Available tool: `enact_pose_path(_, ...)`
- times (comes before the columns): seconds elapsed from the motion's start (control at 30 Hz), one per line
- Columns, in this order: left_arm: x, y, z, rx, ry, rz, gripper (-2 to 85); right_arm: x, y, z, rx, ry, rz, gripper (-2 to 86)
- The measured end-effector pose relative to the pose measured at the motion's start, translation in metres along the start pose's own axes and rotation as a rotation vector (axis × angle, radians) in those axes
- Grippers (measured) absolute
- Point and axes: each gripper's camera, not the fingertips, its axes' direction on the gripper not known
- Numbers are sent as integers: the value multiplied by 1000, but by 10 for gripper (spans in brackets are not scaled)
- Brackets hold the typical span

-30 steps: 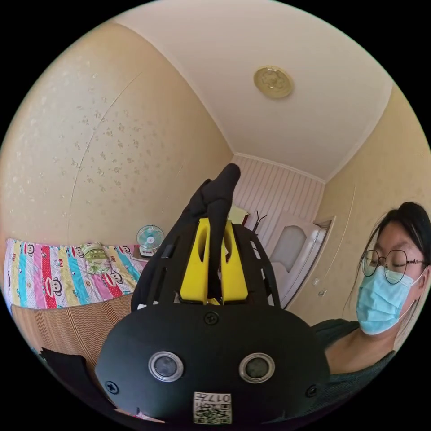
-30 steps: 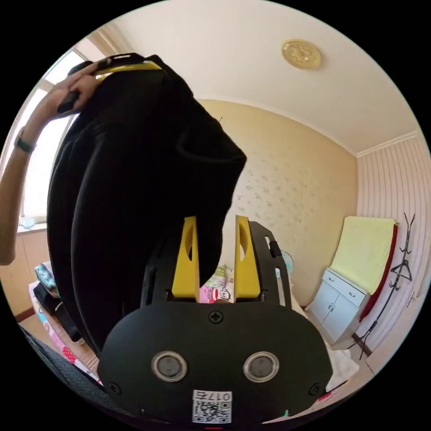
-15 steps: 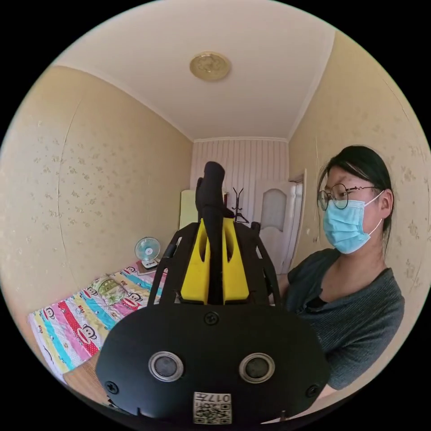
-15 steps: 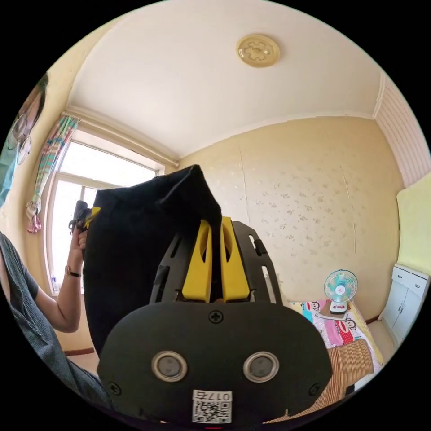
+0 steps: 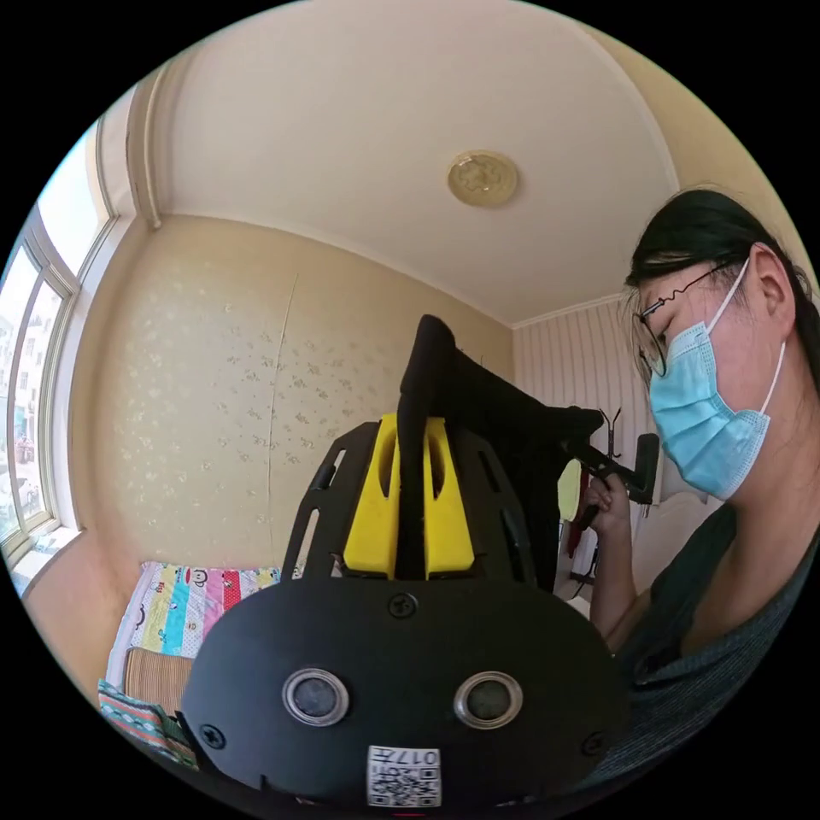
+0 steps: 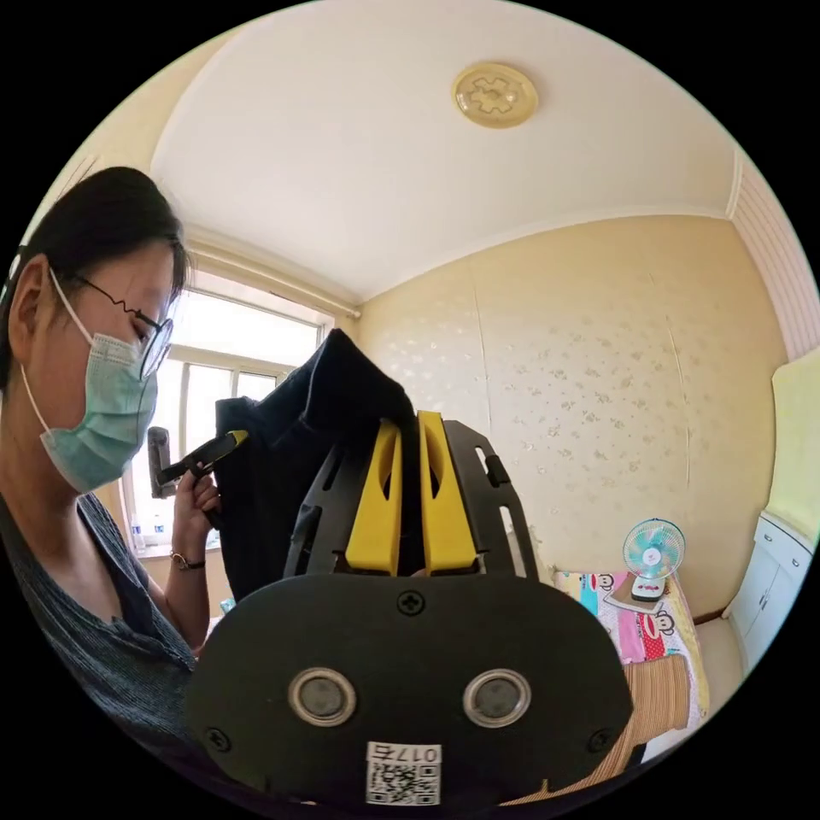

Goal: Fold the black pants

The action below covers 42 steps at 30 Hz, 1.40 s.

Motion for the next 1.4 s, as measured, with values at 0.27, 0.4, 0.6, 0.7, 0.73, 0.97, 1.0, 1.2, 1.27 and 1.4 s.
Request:
enact_pose_path(0.27, -114, 9, 139, -87, -48, -92, 42, 150, 20, 107, -173, 111, 158, 34)
enact_pose_path(0.4, -250, 41, 328, -290, -186, -137, 59, 258, 56, 246, -360, 253, 153, 42)
enact_pose_path(0.6, -488, 204, 485, -654, -491, -494, 52, 443, 232, 448, -833, 334, 179, 37)
enact_pose_path(0.7, -529, 328, 449, -800, -456, -482, 55, 452, 341, 430, -873, 196, 223, 33)
enact_pose_path(0.73, -539, 385, 426, -902, -471, -492, 57, 450, 393, 420, -945, 152, 257, 35)
enact_pose_path(0.97, -593, 631, 243, -1324, -541, -765, 81, 379, 676, 344, -1430, -166, 618, 73)
enact_pose_path(1.0, -602, 652, 216, -1349, -551, -800, 91, 369, 691, 339, -1458, -185, 635, 78)
enact_pose_path(1.2, -625, 711, 151, -1398, -522, -781, 103, 281, 776, 316, -1467, -334, 872, 92)
enact_pose_path(1.27, -631, 709, 147, -1391, -515, -728, 98, 257, 793, 324, -1475, -321, 880, 77)
enact_pose_path(1.4, -642, 710, 138, -1462, -406, -697, 39, 241, 794, 330, -1474, -272, 814, 35)
